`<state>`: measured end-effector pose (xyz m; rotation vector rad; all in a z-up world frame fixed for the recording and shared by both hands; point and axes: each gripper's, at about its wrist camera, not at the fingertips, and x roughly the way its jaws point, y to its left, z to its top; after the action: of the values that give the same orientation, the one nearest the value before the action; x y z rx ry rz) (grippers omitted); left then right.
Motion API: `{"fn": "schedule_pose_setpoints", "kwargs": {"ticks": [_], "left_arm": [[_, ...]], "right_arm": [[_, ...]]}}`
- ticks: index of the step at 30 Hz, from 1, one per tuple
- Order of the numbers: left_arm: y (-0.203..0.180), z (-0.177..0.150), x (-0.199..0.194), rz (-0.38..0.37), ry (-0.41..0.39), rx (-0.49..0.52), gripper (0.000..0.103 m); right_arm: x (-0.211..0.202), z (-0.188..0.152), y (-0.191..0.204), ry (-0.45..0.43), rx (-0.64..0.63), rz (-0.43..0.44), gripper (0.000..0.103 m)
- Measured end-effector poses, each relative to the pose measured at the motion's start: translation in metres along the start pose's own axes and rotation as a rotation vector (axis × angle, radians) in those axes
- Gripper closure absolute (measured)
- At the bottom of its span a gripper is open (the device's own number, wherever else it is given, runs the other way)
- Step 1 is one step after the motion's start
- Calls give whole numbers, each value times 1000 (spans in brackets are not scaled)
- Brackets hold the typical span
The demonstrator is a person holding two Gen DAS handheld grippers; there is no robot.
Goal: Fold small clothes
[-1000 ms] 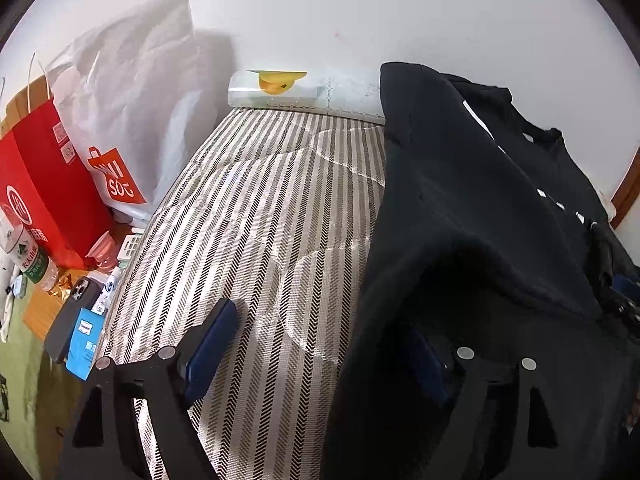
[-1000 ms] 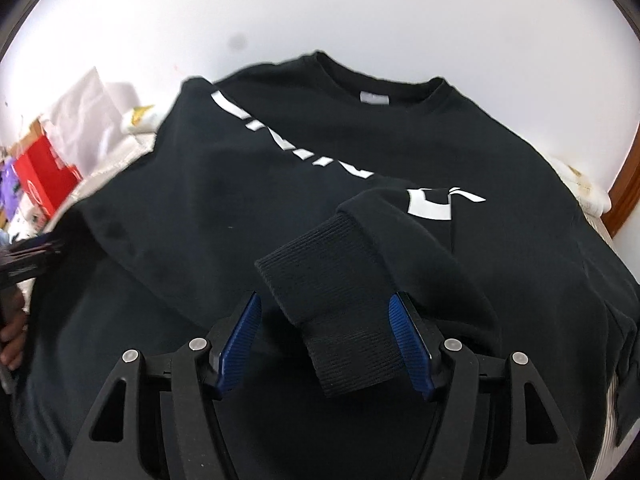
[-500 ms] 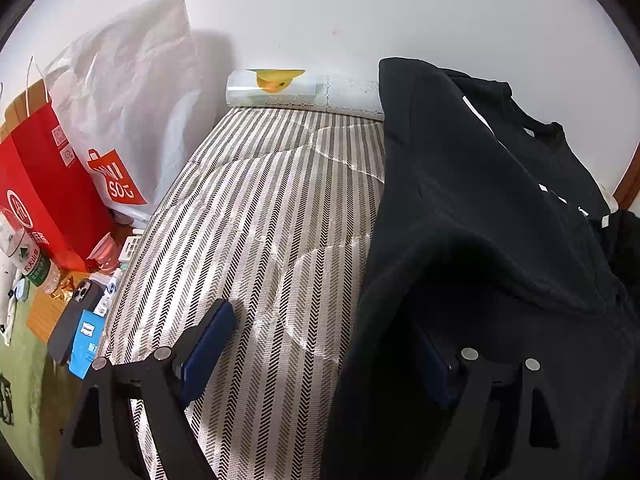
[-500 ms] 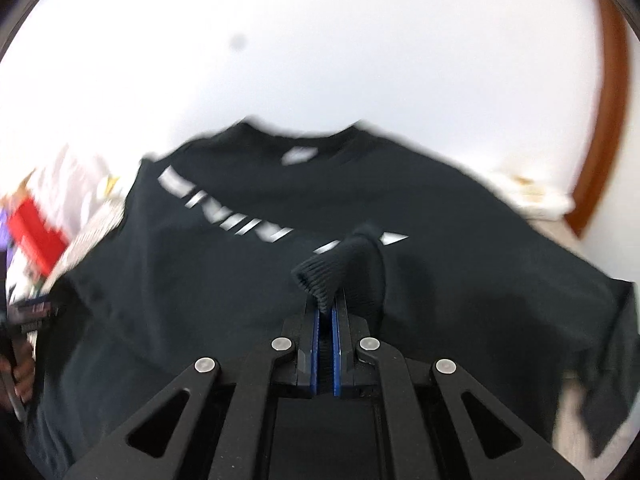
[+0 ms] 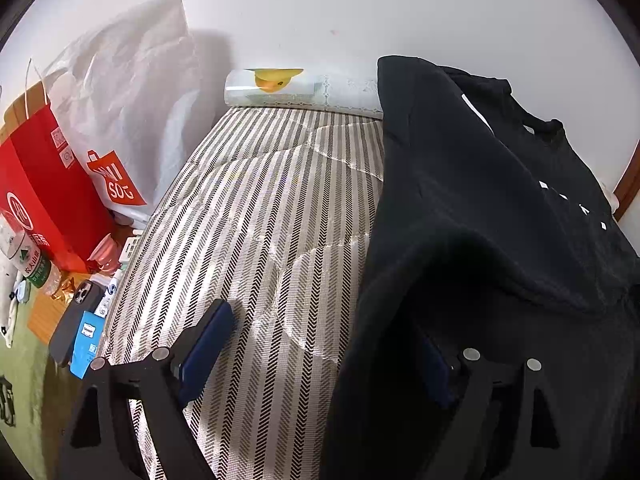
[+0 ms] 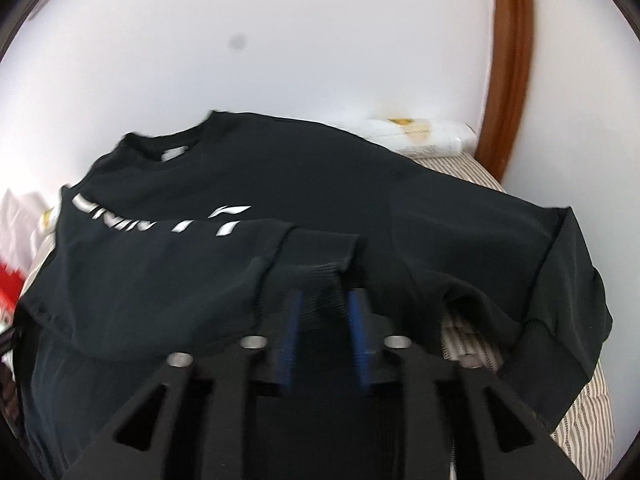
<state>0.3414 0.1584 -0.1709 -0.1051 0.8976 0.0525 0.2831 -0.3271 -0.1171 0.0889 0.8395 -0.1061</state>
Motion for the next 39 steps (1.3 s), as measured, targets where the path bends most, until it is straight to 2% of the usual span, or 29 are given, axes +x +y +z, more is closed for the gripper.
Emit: {"fn": "schedule_pose_setpoints", "kwargs": {"ticks": [2, 9, 10, 11, 14, 17, 20, 24, 25, 26, 28, 29, 34, 39], "left_arm": [[-1, 0, 0, 0, 0, 0, 18], [0, 0, 0, 1, 1, 2, 18], [0, 0, 0, 0, 0, 1, 18], [-1, 0, 0, 0, 0, 0, 18], [-1, 0, 0, 0, 0, 0, 18], [-1, 0, 0, 1, 0, 1, 18], [-1, 0, 0, 0, 0, 0, 18], [0, 0, 0, 1, 0, 0, 17], [0, 0, -1, 0, -1, -1, 17], [0, 0, -1, -1, -1, -1, 17], [2, -1, -3, 0, -2, -4, 17], [2, -3, -4, 4, -2, -4, 17], [8, -23, -24, -16, 19, -48, 17], [7, -75, -67, -24, 43, -12, 17]], "right_arm": [[1, -2, 3, -4, -18, 13, 53], [48, 12, -12, 55, 61, 52, 52], [51, 12, -13, 61, 64, 62, 59], [56, 12, -12, 77, 60, 58, 72], [57, 7, -9, 76, -5, -5, 88], [59, 3, -19, 114, 24, -7, 89], [43, 1, -17, 112, 25, -38, 89], [8, -7, -10, 86, -10, -37, 85], [0, -10, -10, 85, -10, -35, 78], [-9, -14, -11, 82, -5, -33, 67], [-27, -25, -14, 72, 5, -36, 55], [-35, -32, -15, 70, 5, -38, 52], [-64, -73, -21, 112, -3, -24, 44], [-82, -119, -25, 152, -21, -4, 43]]}}
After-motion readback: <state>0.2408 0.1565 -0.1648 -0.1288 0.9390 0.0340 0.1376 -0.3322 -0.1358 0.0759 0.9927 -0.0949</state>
